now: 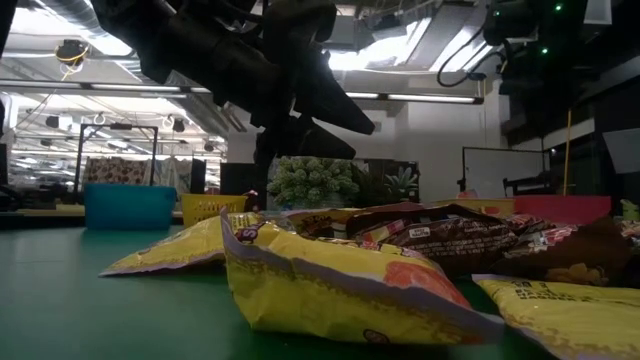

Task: Sort candy
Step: Put the brown chocolate into the red bin

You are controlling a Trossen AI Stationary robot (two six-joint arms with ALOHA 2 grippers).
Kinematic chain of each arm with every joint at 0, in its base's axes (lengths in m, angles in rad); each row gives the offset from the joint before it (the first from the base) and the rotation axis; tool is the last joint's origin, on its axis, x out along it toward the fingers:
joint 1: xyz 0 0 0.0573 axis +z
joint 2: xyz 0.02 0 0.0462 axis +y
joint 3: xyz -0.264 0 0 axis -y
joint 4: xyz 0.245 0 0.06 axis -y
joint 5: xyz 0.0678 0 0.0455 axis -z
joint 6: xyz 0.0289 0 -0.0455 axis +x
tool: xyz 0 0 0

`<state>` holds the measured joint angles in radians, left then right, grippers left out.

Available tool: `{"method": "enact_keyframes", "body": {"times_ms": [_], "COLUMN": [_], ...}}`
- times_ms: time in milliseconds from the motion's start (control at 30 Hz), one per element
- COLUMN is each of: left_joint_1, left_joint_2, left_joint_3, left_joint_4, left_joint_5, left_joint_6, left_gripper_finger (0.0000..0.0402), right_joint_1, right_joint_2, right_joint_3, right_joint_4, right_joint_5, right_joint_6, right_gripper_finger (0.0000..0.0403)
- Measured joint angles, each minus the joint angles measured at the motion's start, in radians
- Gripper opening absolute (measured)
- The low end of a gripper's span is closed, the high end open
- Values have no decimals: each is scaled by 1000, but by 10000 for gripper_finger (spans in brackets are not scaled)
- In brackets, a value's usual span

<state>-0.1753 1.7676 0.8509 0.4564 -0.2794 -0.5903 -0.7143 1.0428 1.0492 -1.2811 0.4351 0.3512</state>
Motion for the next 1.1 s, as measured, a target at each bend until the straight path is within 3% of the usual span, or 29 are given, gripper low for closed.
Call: {"method": "enact_keyframes", "body": {"times_ms": [133,200,267,467,567,667,867,1100], "left_joint_1": [0,0,0,0,0,0,0,0], "left_joint_2": [0,0,0,0,0,0,0,0], "left_joint_3": [0,0,0,0,0,0,0,-1], "left_joint_4": [0,0,0,1,1,1,1,1], "left_joint_5": [0,0,0,0,0,0,-1,-1], "left_joint_6": [0,0,0,0,0,0,0,0], "left_gripper_finger": [190,190,190,190,190,190,190,190], "right_joint_1": [0,0,0,8,76,196,515,893], "right_joint_2": [0,0,0,0,0,-3,9,50], "right_joint_3": [0,0,0,0,0,-2,-2,-2], "right_joint_4": [-6,-12,-25,-20,23,93,257,307], "right_joint_5": [-22,-119,-308,-1050,-1225,-1211,-1007,-840], "right_joint_6": [7,8,10,11,13,91,279,305], "right_gripper_finger": [245,245,243,241,241,241,241,241]}}
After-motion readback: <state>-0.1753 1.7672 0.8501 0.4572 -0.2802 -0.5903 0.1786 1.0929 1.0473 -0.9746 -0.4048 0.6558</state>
